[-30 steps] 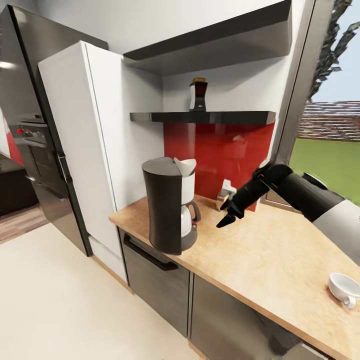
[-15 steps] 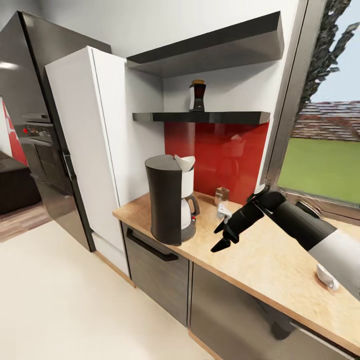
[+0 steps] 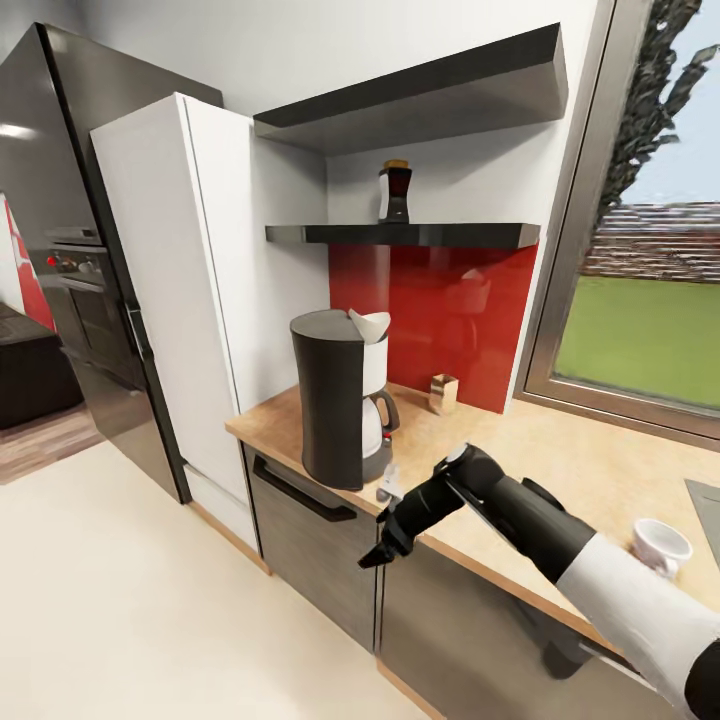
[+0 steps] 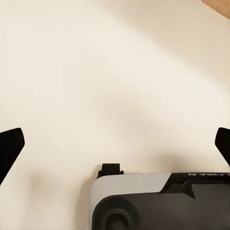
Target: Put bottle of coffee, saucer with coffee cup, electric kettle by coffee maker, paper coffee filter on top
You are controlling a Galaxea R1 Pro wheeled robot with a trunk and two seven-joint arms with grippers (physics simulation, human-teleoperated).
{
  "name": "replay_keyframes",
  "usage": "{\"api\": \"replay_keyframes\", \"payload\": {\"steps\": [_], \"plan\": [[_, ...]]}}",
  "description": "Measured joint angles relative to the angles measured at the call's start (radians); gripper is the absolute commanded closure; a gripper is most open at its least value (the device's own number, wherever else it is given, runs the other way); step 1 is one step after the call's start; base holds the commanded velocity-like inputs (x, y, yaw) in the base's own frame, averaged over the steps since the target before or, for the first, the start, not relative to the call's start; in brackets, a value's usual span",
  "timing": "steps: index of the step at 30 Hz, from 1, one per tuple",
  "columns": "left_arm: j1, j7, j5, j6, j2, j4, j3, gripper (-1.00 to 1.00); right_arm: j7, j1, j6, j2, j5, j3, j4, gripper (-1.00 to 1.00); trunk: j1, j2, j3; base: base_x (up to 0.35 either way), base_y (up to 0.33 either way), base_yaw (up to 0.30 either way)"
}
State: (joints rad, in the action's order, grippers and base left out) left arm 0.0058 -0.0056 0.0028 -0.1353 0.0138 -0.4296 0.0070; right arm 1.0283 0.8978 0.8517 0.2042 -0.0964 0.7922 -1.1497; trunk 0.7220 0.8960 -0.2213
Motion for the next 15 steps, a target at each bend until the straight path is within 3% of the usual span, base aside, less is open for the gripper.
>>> {"api": "replay_keyframes", "payload": {"steps": [3,5,6,8,11,12,15], "plan": [[0.0,0.0,0.0,0.0,0.0,0.0,0.001,-1.0,-0.051,-0.08,-0.014,-0.041,-0.004,0.0,0.017,-1.0,0.0,0.0,0.0,0.0,0.0,0.0],[0.0,0.0,0.001,0.0,0.0,0.0,0.001,-1.0,-0.062,-0.12,-0.067,-0.049,-0.005,0.0,0.047,-1.0,0.0,0.0,0.0,0.0,0.0,0.0],[0.0,0.0,0.001,0.0,0.0,0.0,0.002,-1.0,-0.08,-0.15,-0.128,-0.053,-0.005,0.0,0.095,-1.0,0.0,0.0,0.0,0.0,0.0,0.0],[0.0,0.0,0.001,0.0,0.0,0.0,0.003,-1.0,-0.099,-0.171,-0.162,-0.055,-0.012,0.0,0.139,-1.0,0.0,0.0,0.0,0.0,0.0,0.0],[0.0,0.0,0.001,-0.001,0.0,0.0,0.004,-1.0,-0.147,-0.209,-0.229,-0.058,-0.063,-0.001,0.242,-1.0,0.0,0.0,0.0,0.0,0.0,0.0],[0.0,-0.001,0.002,-0.001,0.001,0.0,0.005,-1.0,-0.19,-0.245,-0.337,-0.058,-0.143,-0.001,0.348,-1.0,0.0,0.0,0.0,0.0,0.0,0.0],[0.0,-0.001,0.002,-0.001,0.001,-0.001,0.006,-1.0,-0.21,-0.275,-0.44,-0.058,-0.198,-0.002,0.458,-1.0,0.0,0.0,0.0,0.0,0.0,0.0]]}}
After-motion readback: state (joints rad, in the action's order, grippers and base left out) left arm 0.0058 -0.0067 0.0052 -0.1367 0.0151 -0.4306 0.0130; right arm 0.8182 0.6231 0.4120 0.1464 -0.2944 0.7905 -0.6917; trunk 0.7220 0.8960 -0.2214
